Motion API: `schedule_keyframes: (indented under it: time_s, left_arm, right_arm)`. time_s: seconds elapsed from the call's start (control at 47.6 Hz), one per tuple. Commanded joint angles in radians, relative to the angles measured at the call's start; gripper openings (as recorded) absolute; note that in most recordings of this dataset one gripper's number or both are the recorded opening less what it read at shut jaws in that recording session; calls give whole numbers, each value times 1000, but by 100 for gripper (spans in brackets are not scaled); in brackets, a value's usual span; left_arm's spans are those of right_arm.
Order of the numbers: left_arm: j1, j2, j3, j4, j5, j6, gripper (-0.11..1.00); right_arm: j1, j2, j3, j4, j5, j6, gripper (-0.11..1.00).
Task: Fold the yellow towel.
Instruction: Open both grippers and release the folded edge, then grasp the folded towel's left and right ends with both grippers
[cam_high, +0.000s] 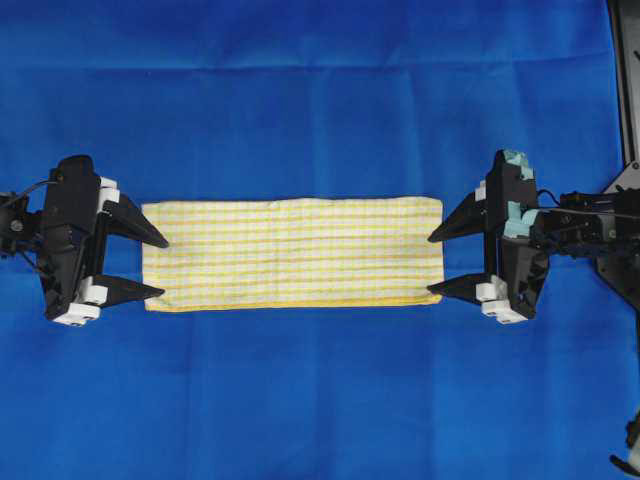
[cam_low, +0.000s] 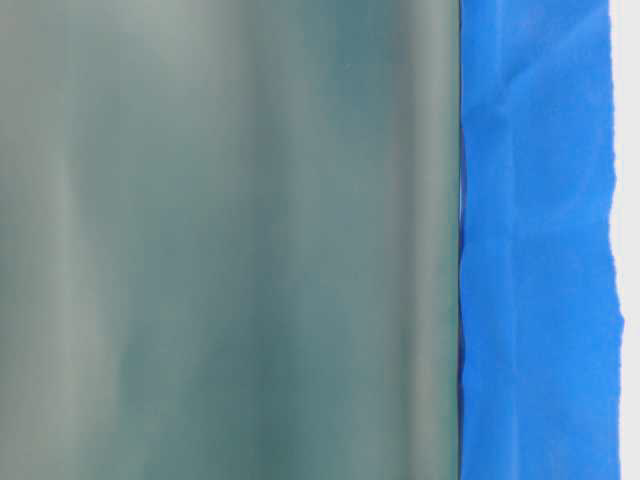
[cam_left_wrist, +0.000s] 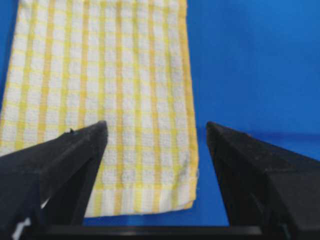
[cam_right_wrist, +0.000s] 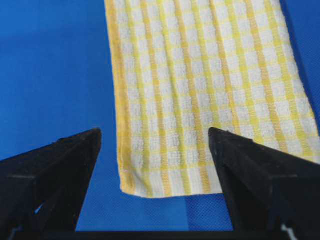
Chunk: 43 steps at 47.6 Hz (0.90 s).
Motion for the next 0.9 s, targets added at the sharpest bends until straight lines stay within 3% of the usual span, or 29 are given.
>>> schedule_keyframes:
  time_s: [0.0,0.126,0.357,0.504,0.882]
  left_arm:
    - [25,-29,-18,-2,5,3,69]
    - [98,-34,-18,0,8,8,67]
    - [218,-8,-17,5,20,21,67]
    - [225,37,-15,3,20,63,67]
    - [314,213,-25,3,12,66,66]
  right_arm:
    - [-37,-11,-18,-3,-6,-5,84]
    - [-123,-9,-20,-9,-8,-17,78]
    - [-241,34,-28,-20,5,-46,79]
    - [-253,75,-35,-20,8,-49,79]
    - [-307,229,-48,-18,0,-49,78]
